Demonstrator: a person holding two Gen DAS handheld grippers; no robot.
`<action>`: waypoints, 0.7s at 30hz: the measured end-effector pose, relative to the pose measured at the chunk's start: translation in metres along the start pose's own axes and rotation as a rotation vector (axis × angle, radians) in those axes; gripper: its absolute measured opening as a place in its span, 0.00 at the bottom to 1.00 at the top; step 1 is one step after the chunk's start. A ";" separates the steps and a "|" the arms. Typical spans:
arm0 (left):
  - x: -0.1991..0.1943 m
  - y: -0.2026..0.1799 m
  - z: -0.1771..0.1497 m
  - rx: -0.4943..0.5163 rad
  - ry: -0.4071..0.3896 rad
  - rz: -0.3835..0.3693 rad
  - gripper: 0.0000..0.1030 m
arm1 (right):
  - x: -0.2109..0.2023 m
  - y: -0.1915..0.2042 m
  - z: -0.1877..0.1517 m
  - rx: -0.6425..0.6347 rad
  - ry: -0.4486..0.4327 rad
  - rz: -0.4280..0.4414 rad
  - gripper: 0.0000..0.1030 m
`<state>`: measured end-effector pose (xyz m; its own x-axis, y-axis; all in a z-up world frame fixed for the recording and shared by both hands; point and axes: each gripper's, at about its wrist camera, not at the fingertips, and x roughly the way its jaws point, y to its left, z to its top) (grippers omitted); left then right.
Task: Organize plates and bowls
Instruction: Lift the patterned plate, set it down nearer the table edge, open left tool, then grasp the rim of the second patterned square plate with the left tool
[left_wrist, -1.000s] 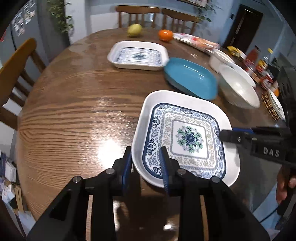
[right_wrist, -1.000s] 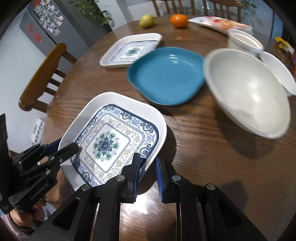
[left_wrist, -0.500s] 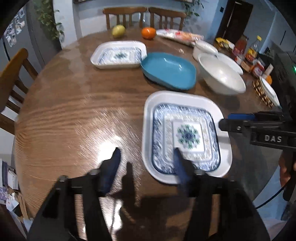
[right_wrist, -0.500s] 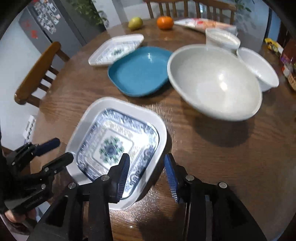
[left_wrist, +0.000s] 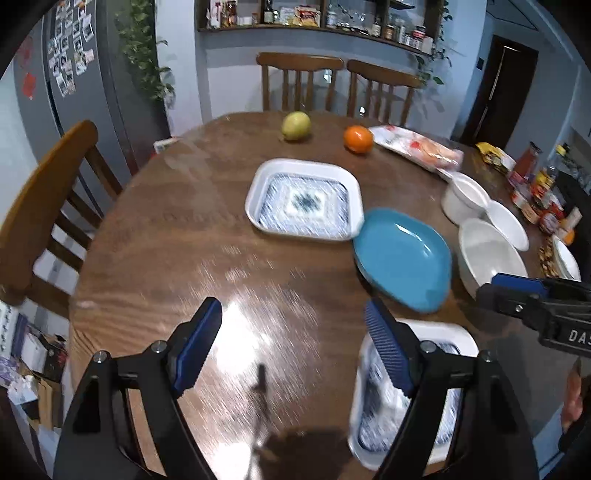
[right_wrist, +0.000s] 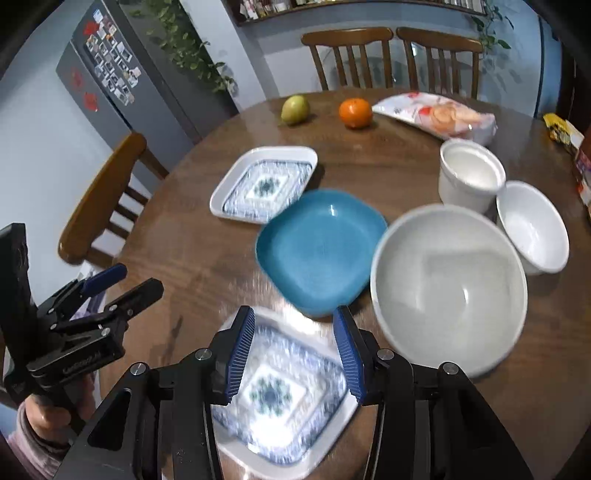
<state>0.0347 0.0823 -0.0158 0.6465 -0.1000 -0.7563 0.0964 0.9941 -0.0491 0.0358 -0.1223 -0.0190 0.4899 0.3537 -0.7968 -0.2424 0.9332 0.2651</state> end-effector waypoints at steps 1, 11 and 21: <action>0.003 0.000 0.006 0.007 -0.007 0.010 0.77 | 0.003 0.000 0.007 0.002 -0.005 -0.001 0.45; 0.058 0.023 0.069 0.015 -0.001 0.073 0.77 | 0.052 0.009 0.084 0.016 -0.017 -0.029 0.45; 0.130 0.051 0.100 -0.030 0.112 0.083 0.76 | 0.130 0.004 0.126 0.053 0.084 -0.066 0.45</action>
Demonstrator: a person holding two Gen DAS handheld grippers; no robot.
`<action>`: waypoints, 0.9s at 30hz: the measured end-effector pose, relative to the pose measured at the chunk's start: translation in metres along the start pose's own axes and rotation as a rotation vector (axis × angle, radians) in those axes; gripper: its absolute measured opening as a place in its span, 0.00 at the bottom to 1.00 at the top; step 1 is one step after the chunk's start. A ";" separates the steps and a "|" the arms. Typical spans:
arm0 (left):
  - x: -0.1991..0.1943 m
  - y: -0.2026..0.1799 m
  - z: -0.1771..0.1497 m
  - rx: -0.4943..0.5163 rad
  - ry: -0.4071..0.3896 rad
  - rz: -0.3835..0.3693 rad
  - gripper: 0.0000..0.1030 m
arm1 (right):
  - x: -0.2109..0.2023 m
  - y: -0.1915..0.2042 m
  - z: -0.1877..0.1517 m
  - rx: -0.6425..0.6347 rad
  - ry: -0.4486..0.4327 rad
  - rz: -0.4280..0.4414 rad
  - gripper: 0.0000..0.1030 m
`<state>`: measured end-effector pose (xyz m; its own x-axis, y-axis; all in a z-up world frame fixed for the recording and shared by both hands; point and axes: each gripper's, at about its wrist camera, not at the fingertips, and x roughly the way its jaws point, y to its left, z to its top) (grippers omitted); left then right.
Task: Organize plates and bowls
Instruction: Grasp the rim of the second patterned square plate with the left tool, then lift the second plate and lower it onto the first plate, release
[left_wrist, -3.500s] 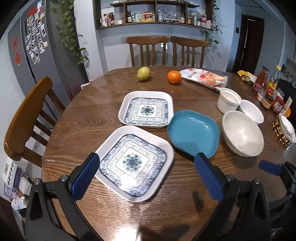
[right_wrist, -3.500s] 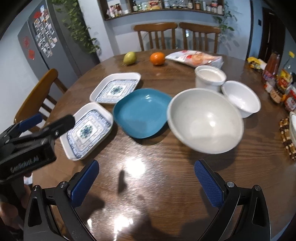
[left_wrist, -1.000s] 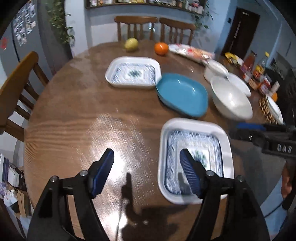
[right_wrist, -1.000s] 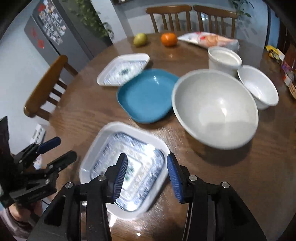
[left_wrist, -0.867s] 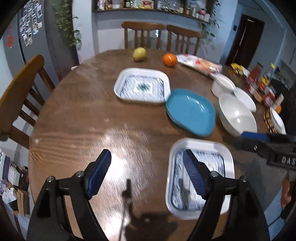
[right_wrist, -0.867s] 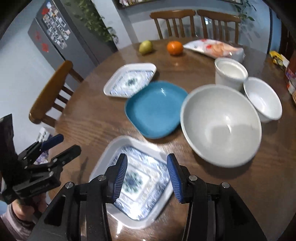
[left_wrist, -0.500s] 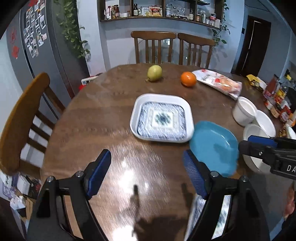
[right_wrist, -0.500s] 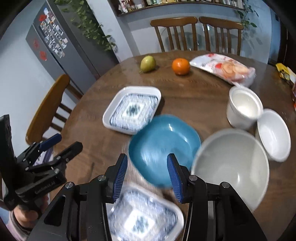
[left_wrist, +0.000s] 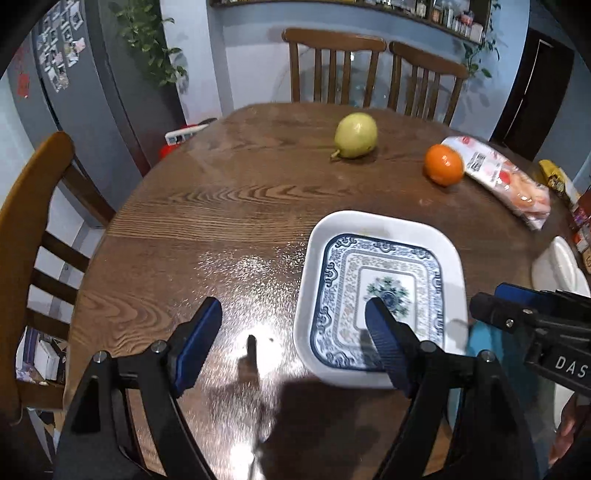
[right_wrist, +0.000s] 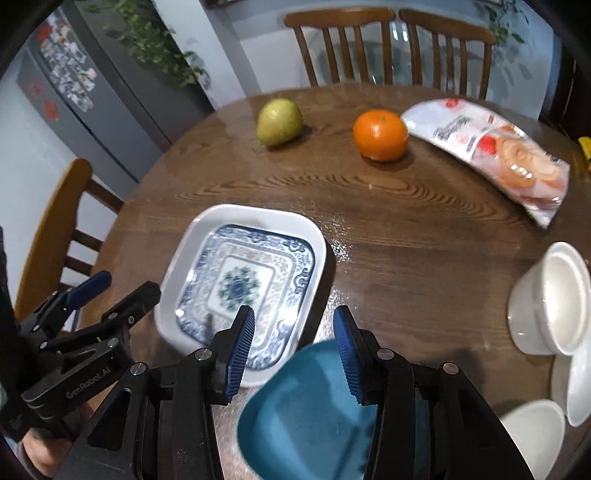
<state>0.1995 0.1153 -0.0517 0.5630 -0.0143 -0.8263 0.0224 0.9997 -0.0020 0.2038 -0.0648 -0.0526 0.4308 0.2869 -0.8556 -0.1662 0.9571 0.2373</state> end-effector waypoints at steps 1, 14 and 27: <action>0.005 -0.001 0.000 0.007 0.010 0.002 0.76 | 0.006 -0.001 0.001 0.003 0.008 -0.001 0.45; 0.035 0.002 -0.006 0.021 0.092 -0.058 0.17 | 0.046 -0.001 0.000 -0.042 0.074 -0.036 0.17; -0.043 0.013 -0.010 0.017 -0.080 -0.035 0.12 | -0.013 0.014 0.000 -0.032 -0.049 0.032 0.12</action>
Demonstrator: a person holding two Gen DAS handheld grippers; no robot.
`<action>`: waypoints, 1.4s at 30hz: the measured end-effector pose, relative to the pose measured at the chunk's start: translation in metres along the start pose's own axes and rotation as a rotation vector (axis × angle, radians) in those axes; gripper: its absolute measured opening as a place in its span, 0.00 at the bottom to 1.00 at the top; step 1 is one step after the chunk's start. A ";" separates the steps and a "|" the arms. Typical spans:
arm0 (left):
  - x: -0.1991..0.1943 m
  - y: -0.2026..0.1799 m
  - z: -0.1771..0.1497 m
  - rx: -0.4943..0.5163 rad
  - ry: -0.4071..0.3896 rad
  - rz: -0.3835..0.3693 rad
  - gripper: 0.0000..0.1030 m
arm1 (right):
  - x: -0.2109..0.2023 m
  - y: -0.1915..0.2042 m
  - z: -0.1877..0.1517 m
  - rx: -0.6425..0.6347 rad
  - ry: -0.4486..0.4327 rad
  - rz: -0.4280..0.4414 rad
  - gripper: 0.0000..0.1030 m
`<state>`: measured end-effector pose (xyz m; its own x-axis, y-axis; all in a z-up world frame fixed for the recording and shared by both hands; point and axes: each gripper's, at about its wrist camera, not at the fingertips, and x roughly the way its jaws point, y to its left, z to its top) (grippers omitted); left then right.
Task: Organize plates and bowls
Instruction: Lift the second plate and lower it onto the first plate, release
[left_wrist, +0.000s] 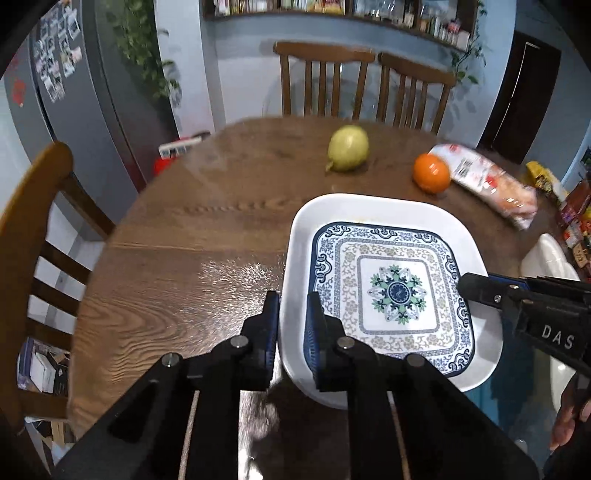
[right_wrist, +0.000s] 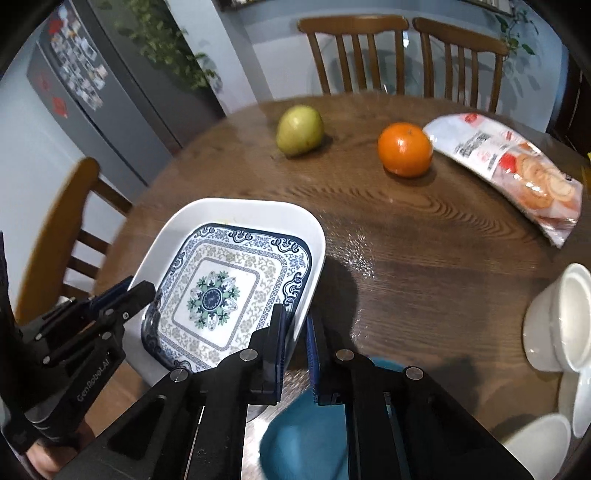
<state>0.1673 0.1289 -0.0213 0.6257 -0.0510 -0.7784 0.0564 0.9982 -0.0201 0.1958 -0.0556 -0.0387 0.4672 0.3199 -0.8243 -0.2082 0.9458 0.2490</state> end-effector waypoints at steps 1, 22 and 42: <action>-0.009 -0.001 -0.002 -0.001 -0.013 -0.002 0.12 | -0.010 0.002 -0.002 0.002 -0.012 0.012 0.12; -0.113 -0.071 -0.130 0.071 -0.025 -0.120 0.12 | -0.115 -0.028 -0.161 0.095 -0.020 0.059 0.13; -0.082 -0.100 -0.181 0.154 0.096 -0.093 0.15 | -0.090 -0.037 -0.215 0.068 0.083 -0.045 0.15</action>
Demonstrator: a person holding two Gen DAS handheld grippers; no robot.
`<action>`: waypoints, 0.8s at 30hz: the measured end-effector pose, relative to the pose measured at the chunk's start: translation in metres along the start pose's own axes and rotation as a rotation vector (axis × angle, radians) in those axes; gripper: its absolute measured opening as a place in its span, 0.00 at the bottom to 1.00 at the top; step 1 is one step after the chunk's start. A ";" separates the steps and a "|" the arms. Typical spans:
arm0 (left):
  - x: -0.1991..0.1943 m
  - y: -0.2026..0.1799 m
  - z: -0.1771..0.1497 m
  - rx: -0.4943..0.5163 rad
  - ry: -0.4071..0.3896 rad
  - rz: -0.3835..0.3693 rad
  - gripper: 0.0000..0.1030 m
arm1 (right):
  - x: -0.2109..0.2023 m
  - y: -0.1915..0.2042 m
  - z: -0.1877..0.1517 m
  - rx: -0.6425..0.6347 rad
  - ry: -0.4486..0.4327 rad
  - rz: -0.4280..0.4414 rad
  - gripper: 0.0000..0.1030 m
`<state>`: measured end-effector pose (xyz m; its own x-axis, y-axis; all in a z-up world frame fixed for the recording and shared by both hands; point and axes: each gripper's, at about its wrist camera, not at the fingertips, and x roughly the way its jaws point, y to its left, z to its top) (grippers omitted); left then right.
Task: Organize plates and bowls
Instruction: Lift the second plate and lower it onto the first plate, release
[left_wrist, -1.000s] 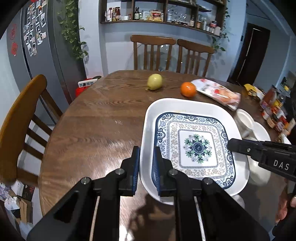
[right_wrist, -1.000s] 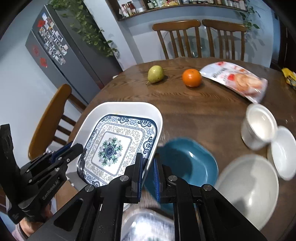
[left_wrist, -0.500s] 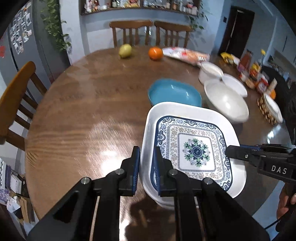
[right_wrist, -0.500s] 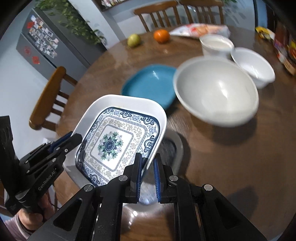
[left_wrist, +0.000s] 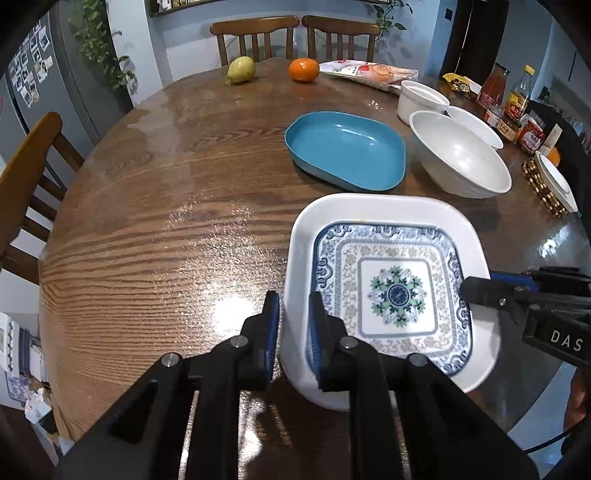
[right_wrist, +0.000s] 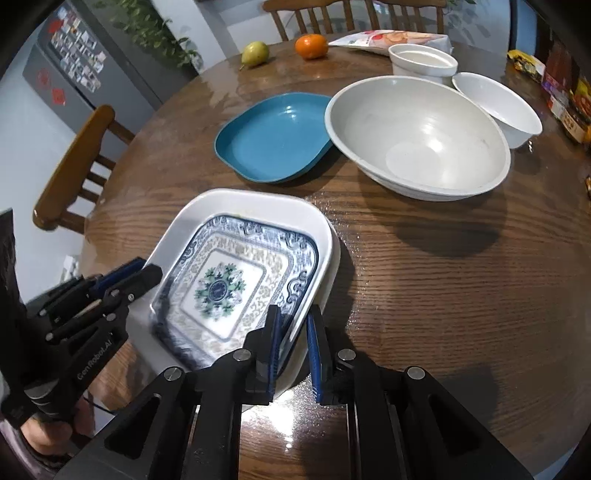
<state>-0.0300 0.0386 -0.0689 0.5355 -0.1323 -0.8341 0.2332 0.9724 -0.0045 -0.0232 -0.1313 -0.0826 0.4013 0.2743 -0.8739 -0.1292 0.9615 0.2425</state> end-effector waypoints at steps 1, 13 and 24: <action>-0.002 0.000 0.000 0.004 -0.007 0.004 0.15 | 0.000 0.002 0.001 -0.018 0.000 -0.020 0.16; -0.024 0.007 0.012 -0.028 -0.079 0.037 0.75 | -0.037 -0.013 0.011 -0.019 -0.116 0.012 0.18; -0.027 0.008 0.029 -0.055 -0.082 0.017 0.81 | -0.060 -0.036 0.011 0.088 -0.185 0.066 0.51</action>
<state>-0.0188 0.0442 -0.0307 0.6040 -0.1290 -0.7865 0.1799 0.9834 -0.0232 -0.0327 -0.1823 -0.0342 0.5554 0.3267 -0.7647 -0.0840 0.9369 0.3393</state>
